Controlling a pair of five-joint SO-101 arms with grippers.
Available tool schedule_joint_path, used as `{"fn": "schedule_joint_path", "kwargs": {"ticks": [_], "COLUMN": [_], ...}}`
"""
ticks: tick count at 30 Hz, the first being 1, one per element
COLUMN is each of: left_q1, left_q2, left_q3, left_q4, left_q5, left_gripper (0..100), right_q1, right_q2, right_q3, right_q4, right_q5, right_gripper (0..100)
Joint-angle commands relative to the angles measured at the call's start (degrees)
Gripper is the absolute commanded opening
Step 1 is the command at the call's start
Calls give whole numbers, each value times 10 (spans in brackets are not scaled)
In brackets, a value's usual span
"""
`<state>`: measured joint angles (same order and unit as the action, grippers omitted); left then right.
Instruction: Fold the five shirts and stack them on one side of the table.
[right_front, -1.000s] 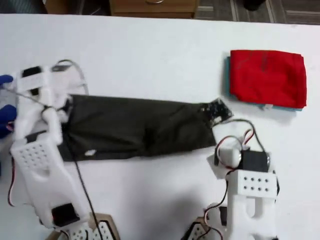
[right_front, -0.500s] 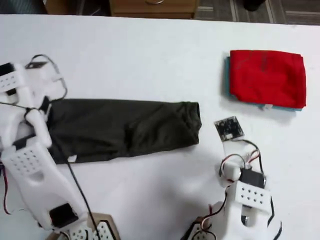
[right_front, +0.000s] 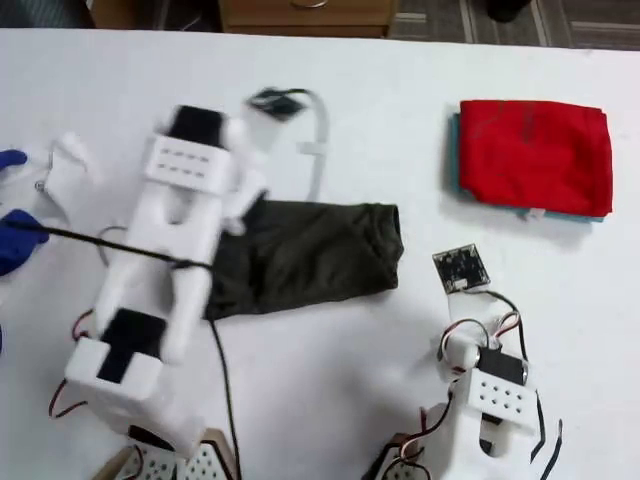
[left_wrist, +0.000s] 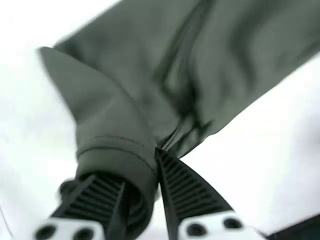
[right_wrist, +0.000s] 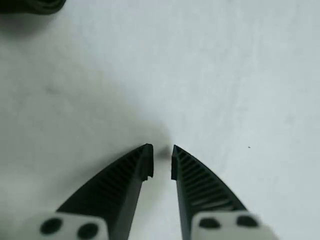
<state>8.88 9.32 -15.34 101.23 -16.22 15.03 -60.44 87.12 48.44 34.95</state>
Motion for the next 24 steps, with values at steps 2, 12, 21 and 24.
{"fn": "schedule_joint_path", "kwargs": {"ticks": [2,12,21,24], "left_q1": [89,168,178,164], "left_q2": [47,280,370,343], "left_q3": [-93,-350,-495,-520], "left_q4": [-14,-8,10,11], "left_q5": [9,32,32,32], "left_gripper": [24,24,234,277], "right_q1": [7,7,6,5], "right_q2": [-20,-20,-20,-20], "right_q3": [-3,-3,-3,-3], "right_q4": [-9,-10,-10,-10], "right_q5": [2,2,2,2], "right_gripper": [74,74,74,74]}}
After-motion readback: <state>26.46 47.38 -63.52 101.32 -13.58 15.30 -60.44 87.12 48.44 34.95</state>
